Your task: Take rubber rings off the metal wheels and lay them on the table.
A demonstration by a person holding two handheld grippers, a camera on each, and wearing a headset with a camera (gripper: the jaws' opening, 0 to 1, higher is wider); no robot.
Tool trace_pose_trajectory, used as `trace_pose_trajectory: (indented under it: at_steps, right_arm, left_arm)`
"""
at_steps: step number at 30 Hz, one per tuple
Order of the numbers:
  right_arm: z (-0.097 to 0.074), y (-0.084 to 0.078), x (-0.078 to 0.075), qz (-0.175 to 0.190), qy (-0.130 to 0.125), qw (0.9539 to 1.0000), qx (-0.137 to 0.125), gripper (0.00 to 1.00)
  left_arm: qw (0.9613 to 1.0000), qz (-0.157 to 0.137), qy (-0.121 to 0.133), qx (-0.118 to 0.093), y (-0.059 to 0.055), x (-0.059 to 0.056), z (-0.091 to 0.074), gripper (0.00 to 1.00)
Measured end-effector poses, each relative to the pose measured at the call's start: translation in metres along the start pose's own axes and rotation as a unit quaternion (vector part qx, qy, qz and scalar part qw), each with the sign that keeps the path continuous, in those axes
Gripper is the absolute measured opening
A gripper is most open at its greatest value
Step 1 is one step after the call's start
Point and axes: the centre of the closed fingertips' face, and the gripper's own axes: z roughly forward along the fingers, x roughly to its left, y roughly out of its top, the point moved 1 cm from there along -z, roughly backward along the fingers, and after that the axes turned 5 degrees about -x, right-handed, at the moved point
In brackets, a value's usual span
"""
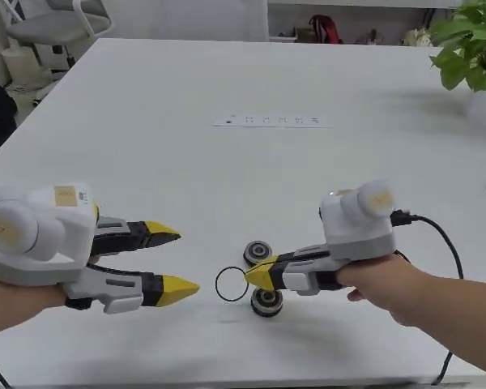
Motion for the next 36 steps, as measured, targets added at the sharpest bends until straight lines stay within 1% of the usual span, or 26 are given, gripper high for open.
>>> trace_pose_trajectory:
  at_steps: [6, 9, 17, 26, 29, 36]
  right_arm:
    - [0.011, 0.0, 0.002, -0.005, 0.001, 1.0, 0.007, 0.0]
    - [0.016, -0.001, 0.001, -0.008, -0.002, 0.9999, 0.01, 0.0]
    - [0.025, -0.012, -0.003, -0.018, -0.015, 0.9993, 0.028, 0.0]
    - [0.026, -0.017, -0.012, -0.029, -0.039, 0.9982, 0.035, 0.0]
    - [0.026, -0.016, -0.013, -0.031, -0.041, 0.9981, 0.035, 0.0]
    - [0.025, -0.014, -0.013, -0.034, -0.038, 0.9983, 0.029, 0.06]
  left_arm:
    - [0.9999, -0.012, 0.009, 0.002, -0.007, 0.003, -0.007, 0.48]
    - [0.9998, -0.011, 0.013, 0.006, -0.01, 0.004, -0.009, 0.48]
    - [0.9997, -0.015, 0.017, 0.008, -0.014, 0.006, -0.011, 0.48]
    - [0.9995, -0.019, 0.019, 0.015, -0.019, 0.006, -0.012, 0.48]
    - [0.9995, -0.02, 0.019, 0.016, -0.02, 0.005, -0.012, 0.48]
    - [0.9996, -0.019, 0.014, 0.016, -0.018, 0.003, -0.008, 0.48]
